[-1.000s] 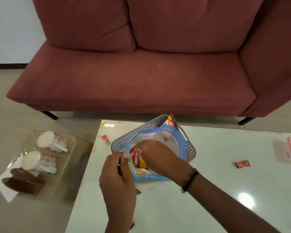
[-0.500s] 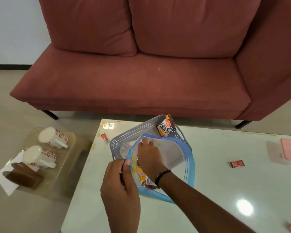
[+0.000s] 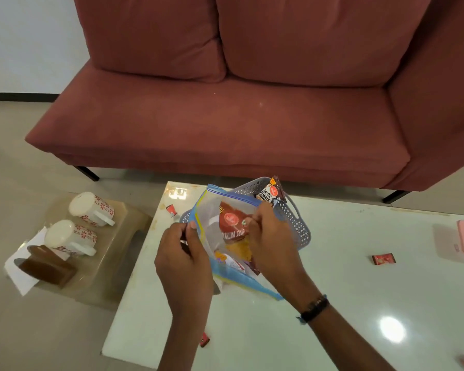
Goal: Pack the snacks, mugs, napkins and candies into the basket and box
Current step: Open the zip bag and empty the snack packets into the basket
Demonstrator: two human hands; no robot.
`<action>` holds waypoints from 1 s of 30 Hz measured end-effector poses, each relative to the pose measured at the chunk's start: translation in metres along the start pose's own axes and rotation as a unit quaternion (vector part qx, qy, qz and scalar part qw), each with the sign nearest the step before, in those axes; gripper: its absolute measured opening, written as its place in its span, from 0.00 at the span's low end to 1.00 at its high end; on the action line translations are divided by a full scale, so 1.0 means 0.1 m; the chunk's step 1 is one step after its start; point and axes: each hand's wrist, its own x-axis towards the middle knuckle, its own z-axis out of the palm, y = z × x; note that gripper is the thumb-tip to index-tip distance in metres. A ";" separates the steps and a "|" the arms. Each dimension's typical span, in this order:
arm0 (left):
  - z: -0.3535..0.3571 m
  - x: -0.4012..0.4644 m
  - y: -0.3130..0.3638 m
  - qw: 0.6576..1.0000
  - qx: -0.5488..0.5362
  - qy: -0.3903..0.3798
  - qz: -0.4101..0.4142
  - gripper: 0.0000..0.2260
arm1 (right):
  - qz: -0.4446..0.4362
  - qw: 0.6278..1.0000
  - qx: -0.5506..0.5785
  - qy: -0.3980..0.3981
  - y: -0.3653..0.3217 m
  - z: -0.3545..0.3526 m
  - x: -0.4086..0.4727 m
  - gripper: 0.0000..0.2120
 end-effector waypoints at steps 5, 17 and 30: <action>0.11 0.21 -0.02 1.000 -0.008 0.003 -0.024 0.12 | 0.039 0.993 0.103 0.051 0.12 -0.16 0.01 0.07; 0.21 0.51 -0.07 0.999 0.016 0.025 -0.038 0.12 | -0.013 0.914 0.177 0.366 0.12 -0.80 0.46 0.09; 0.28 0.48 -0.04 0.998 0.012 -0.044 -0.045 0.11 | 0.185 0.919 0.140 0.318 1.71 0.34 0.72 0.08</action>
